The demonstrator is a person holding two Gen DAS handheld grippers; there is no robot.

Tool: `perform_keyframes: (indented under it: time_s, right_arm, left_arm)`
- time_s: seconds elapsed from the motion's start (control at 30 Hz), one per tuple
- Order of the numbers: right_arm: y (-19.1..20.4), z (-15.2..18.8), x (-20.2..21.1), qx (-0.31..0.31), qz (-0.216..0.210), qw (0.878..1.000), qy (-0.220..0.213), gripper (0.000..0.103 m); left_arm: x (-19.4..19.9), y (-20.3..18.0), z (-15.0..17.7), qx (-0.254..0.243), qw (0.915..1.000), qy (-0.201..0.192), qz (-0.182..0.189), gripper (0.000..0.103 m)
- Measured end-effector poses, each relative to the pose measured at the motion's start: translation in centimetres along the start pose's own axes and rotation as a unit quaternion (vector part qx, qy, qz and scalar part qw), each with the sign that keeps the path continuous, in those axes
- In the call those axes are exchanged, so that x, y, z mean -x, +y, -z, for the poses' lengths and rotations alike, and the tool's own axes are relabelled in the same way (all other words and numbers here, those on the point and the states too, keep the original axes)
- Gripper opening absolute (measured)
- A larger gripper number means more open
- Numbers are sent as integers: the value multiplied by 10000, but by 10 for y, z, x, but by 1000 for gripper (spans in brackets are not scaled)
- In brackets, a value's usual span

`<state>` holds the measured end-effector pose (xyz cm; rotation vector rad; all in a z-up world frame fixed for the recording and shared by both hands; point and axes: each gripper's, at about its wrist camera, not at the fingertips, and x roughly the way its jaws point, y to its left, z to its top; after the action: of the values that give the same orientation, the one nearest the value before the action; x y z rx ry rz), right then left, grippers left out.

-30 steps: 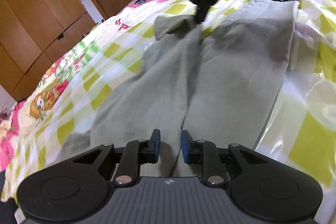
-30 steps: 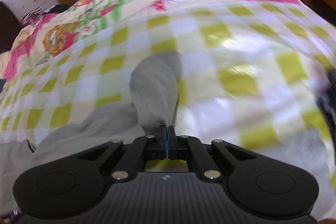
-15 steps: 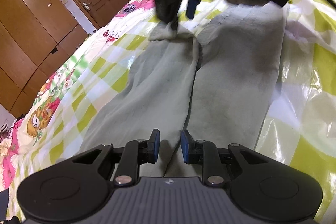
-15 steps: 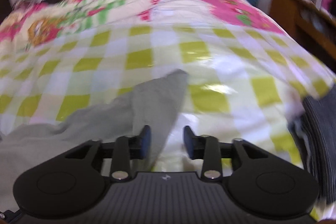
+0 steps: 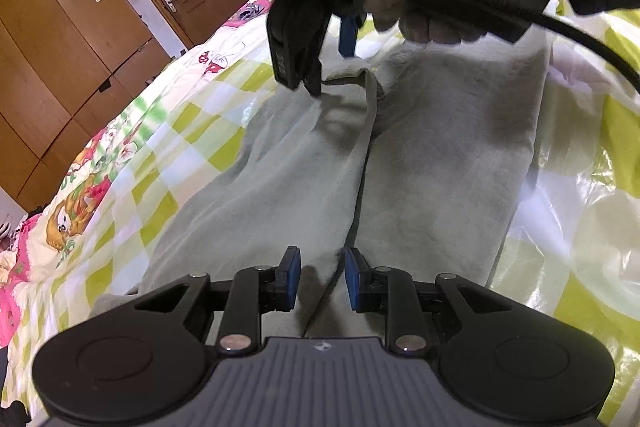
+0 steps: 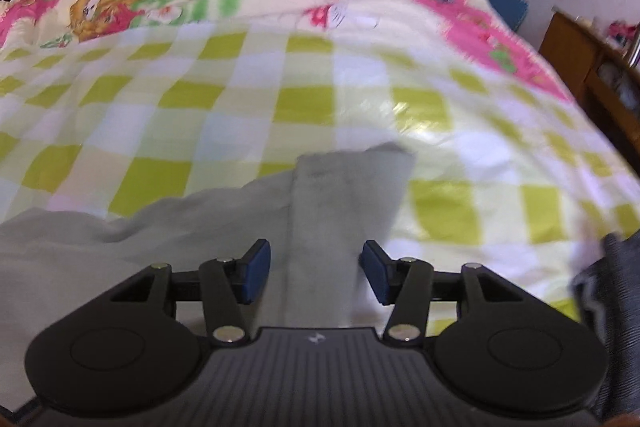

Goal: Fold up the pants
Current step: 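Grasp a pant leg hem with the right gripper and lift it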

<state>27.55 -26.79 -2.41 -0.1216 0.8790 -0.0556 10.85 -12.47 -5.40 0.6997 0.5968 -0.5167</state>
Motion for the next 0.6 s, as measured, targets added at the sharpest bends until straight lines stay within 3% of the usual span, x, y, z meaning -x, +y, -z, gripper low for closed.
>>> perform_keyframes:
  time_s: [0.17, 0.3, 0.47, 0.6]
  right_arm:
    - [-33, 15, 13, -236, 427, 9988, -41, 41]
    - [-70, 31, 22, -783, 621, 9950, 35, 42]
    - [-90, 33, 20, -1523, 161, 9882, -48, 45]
    - [-99, 32, 4, -1921, 30, 9814, -14, 51]
  left_arm:
    - [0, 2, 1, 43, 10000, -24, 34, 38]
    - [-2, 3, 1, 166, 9999, -32, 33, 38]
    - [-4, 3, 0, 149, 9999, -17, 19, 38]
    - [-7, 3, -3, 129, 9999, -2, -4, 39]
